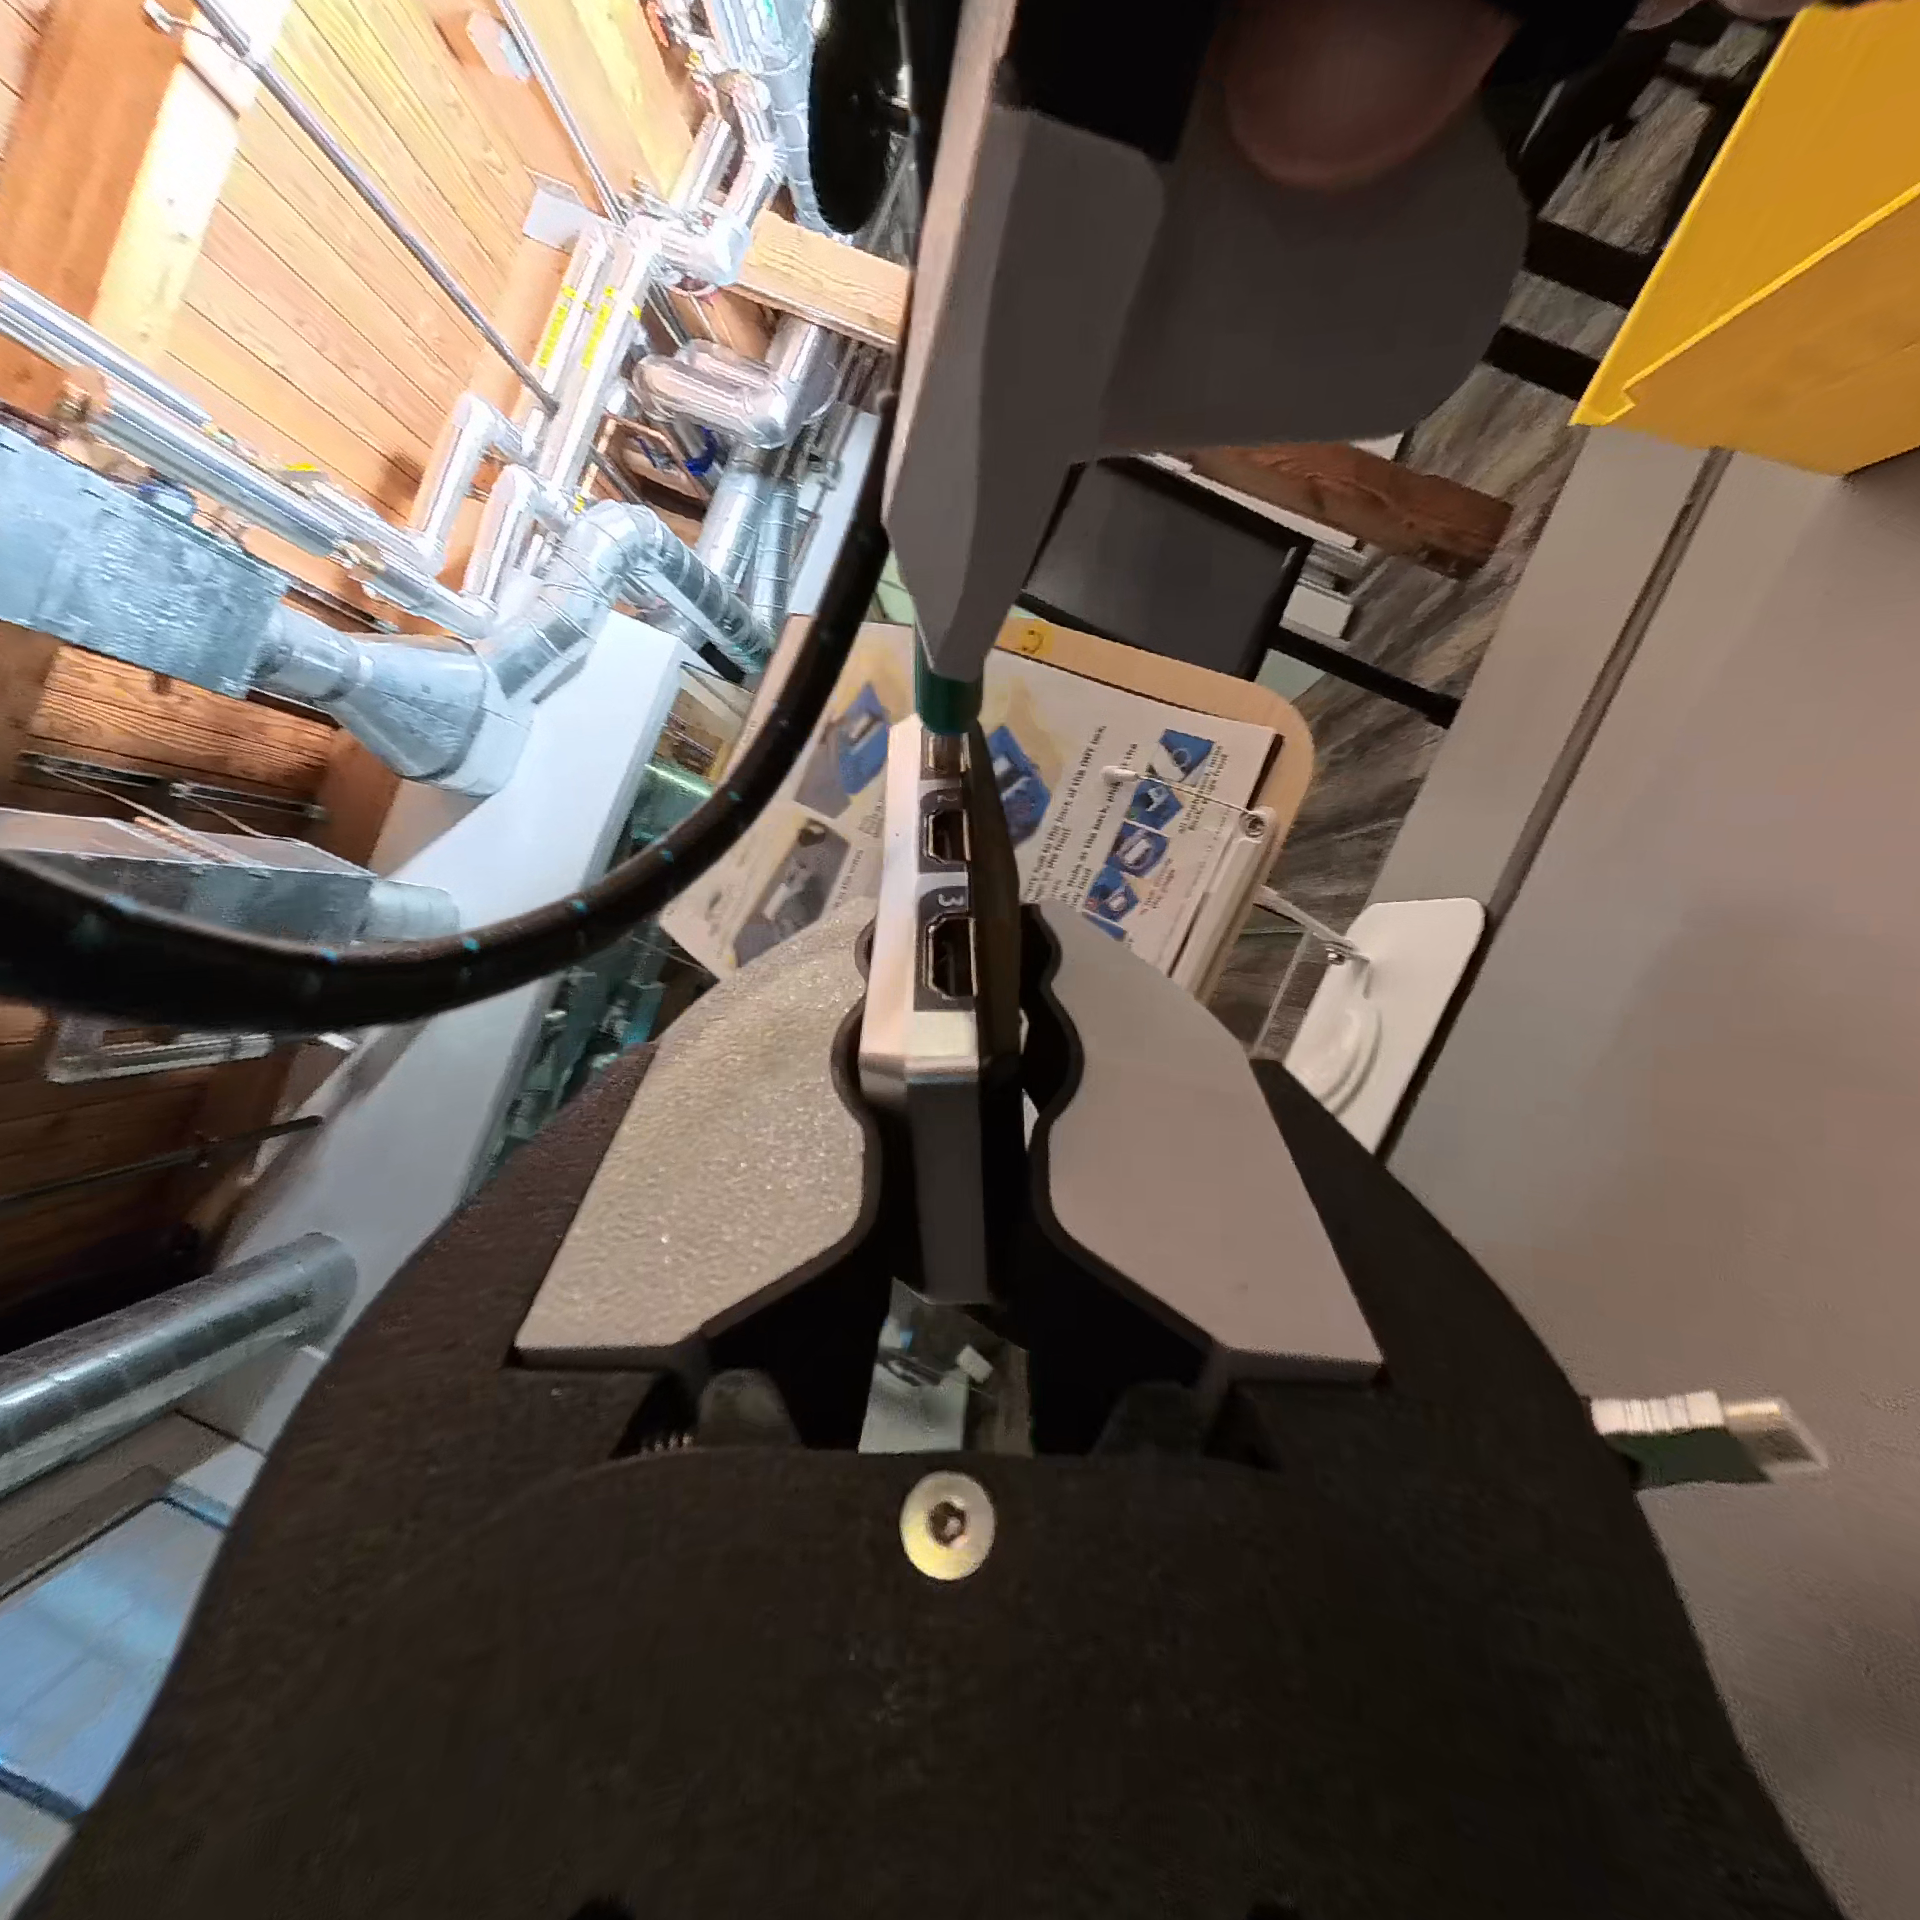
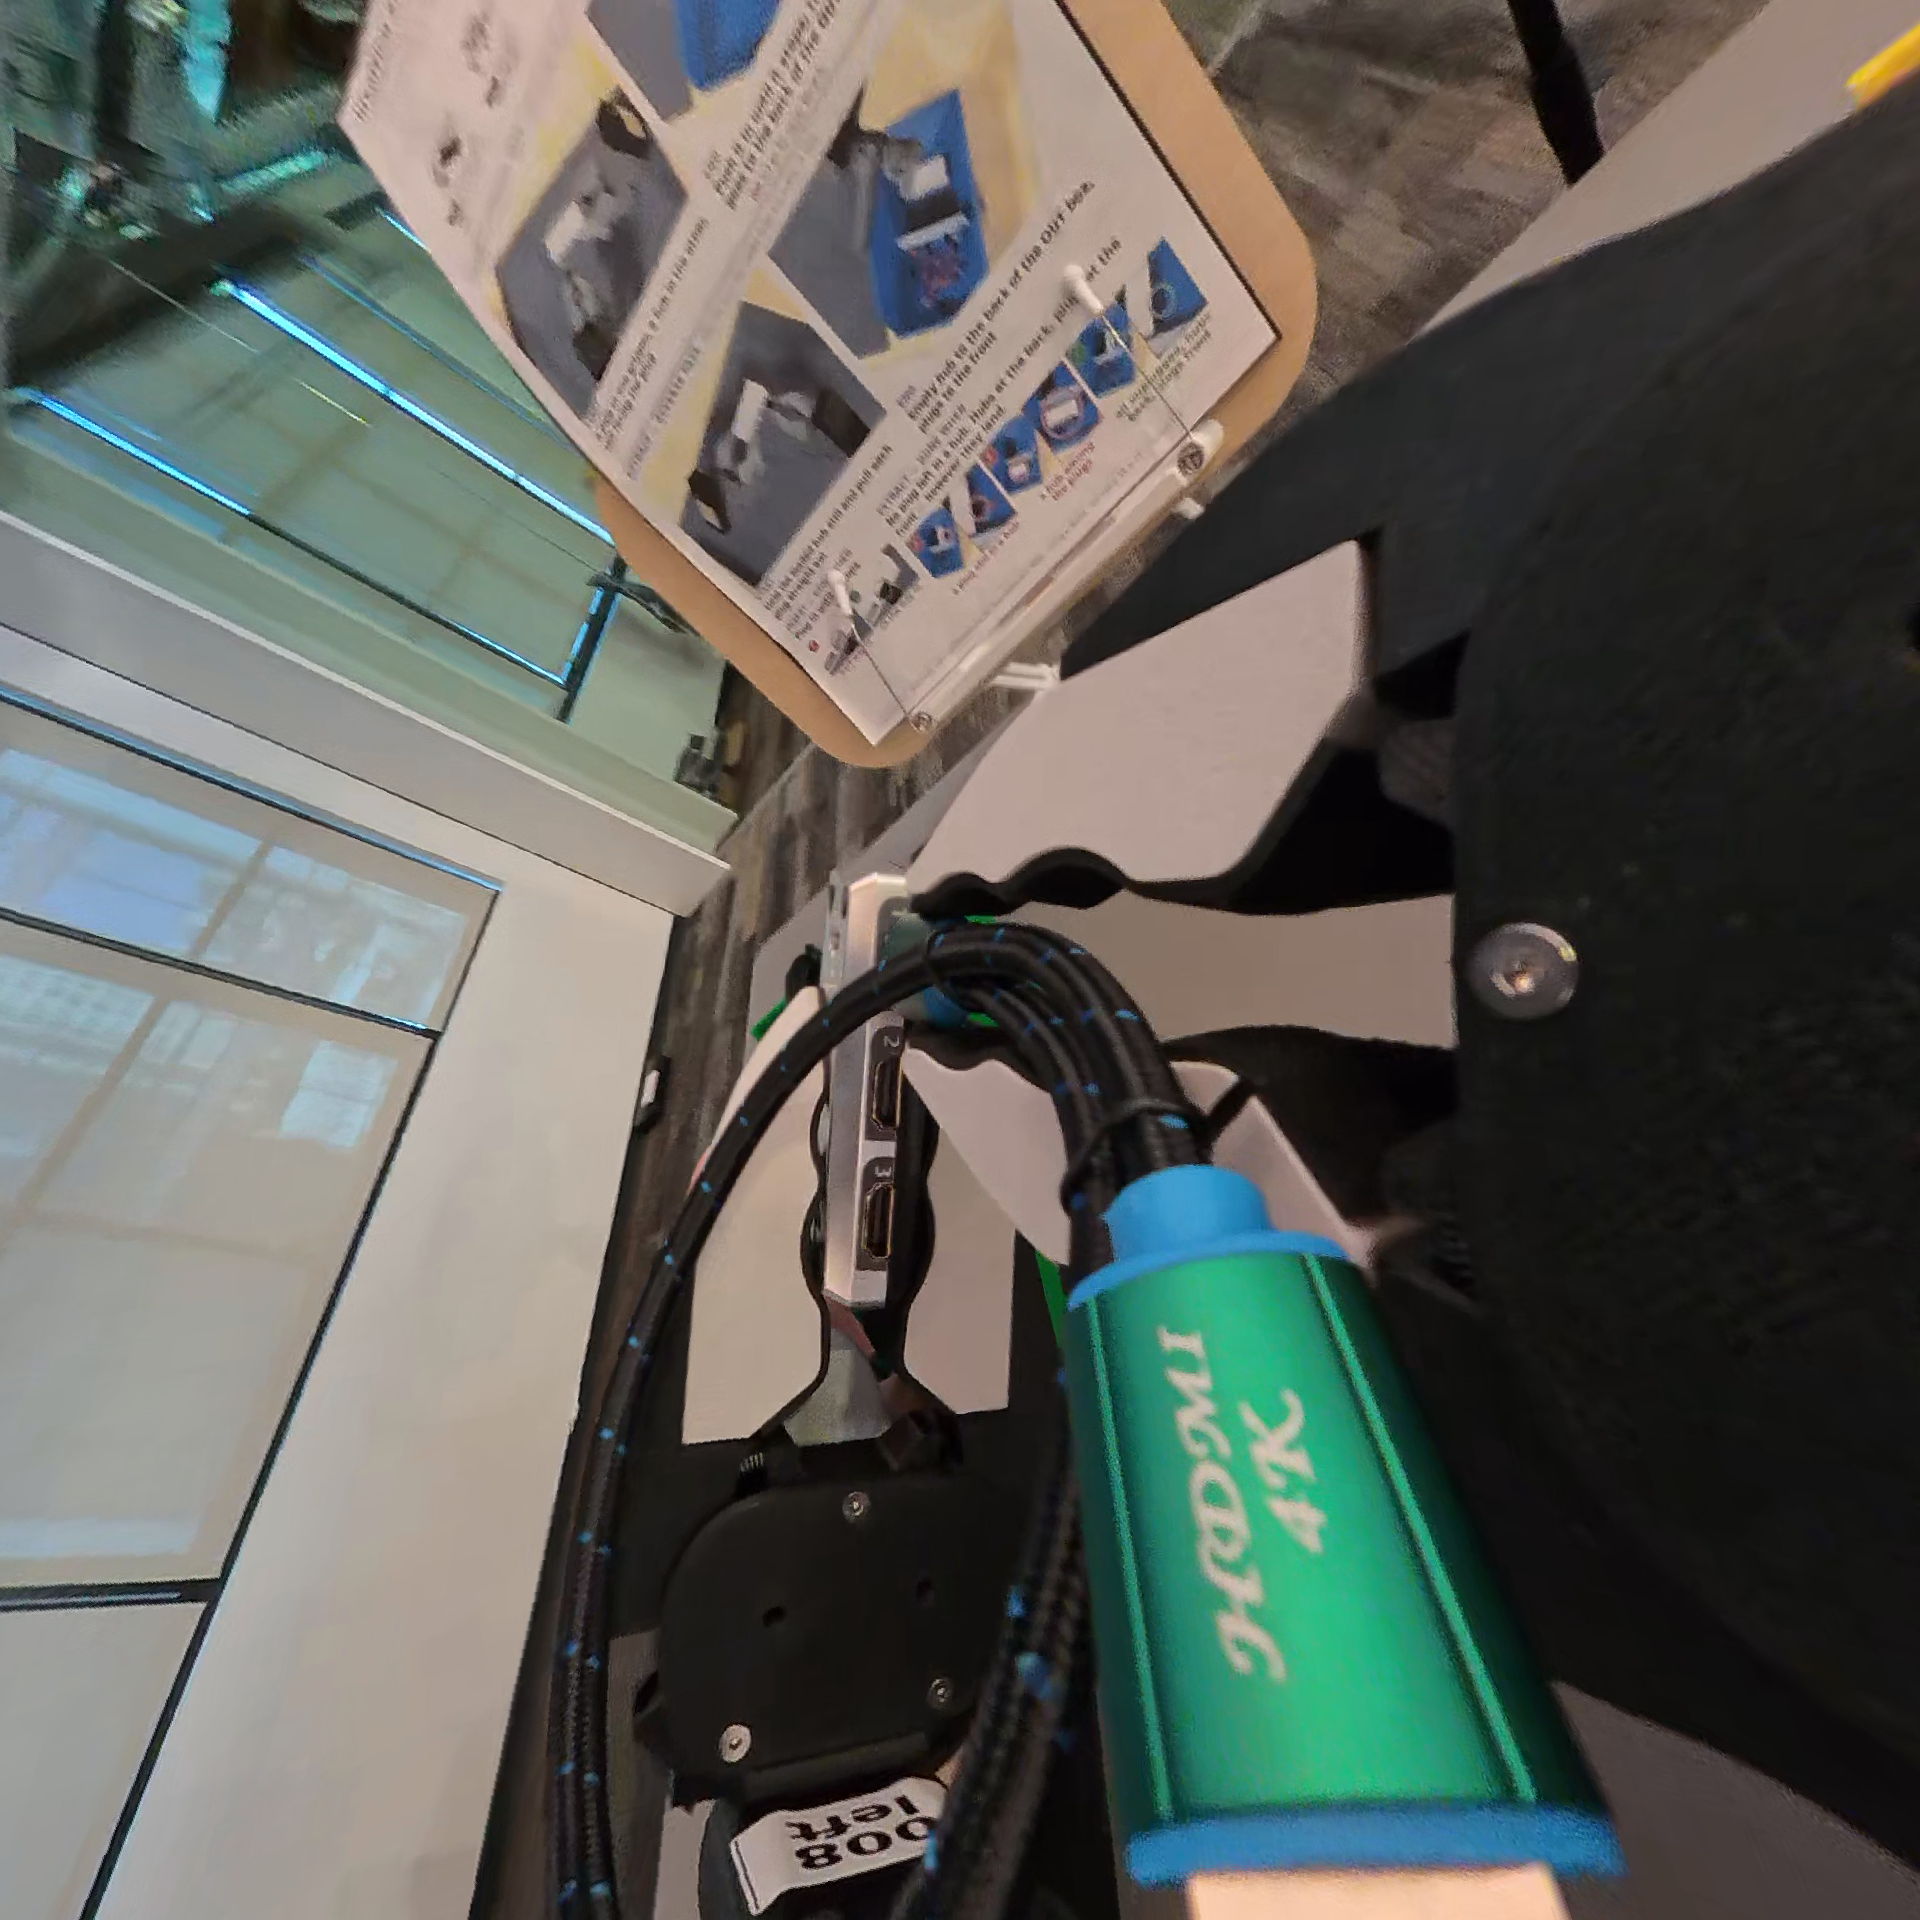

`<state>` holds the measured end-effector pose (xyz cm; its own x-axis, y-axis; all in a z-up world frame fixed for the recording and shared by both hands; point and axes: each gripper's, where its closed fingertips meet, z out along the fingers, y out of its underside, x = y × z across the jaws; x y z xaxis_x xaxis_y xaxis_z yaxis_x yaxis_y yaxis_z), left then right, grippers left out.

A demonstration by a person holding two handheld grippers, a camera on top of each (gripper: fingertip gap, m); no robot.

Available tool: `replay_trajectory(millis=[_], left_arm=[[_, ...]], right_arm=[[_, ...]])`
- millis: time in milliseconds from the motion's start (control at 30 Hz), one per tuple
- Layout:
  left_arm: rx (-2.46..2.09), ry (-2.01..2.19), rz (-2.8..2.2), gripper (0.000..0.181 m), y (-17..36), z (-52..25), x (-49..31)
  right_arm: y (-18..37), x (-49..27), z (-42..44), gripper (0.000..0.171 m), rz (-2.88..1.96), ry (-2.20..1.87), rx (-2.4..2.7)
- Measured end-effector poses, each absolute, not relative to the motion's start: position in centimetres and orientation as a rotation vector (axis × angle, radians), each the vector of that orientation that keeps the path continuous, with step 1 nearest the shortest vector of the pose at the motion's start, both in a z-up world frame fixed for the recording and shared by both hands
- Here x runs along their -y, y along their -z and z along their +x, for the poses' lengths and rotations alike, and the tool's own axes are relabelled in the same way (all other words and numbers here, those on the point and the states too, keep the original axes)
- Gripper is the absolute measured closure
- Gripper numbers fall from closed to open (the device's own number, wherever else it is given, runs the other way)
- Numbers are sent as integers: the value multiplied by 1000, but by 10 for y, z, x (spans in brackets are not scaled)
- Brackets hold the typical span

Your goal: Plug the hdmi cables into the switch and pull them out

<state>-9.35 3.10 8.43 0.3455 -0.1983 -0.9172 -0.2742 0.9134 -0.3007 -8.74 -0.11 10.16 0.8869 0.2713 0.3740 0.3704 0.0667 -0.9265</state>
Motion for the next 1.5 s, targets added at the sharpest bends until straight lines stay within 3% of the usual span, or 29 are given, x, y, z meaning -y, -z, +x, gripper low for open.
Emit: replay_trajectory(millis=[1500], left_arm=[[-1191, -80, -363, 158, -98, -103, -15]], right_arm=[[-111, 12, -99, 150, -1454, -78, 570]])
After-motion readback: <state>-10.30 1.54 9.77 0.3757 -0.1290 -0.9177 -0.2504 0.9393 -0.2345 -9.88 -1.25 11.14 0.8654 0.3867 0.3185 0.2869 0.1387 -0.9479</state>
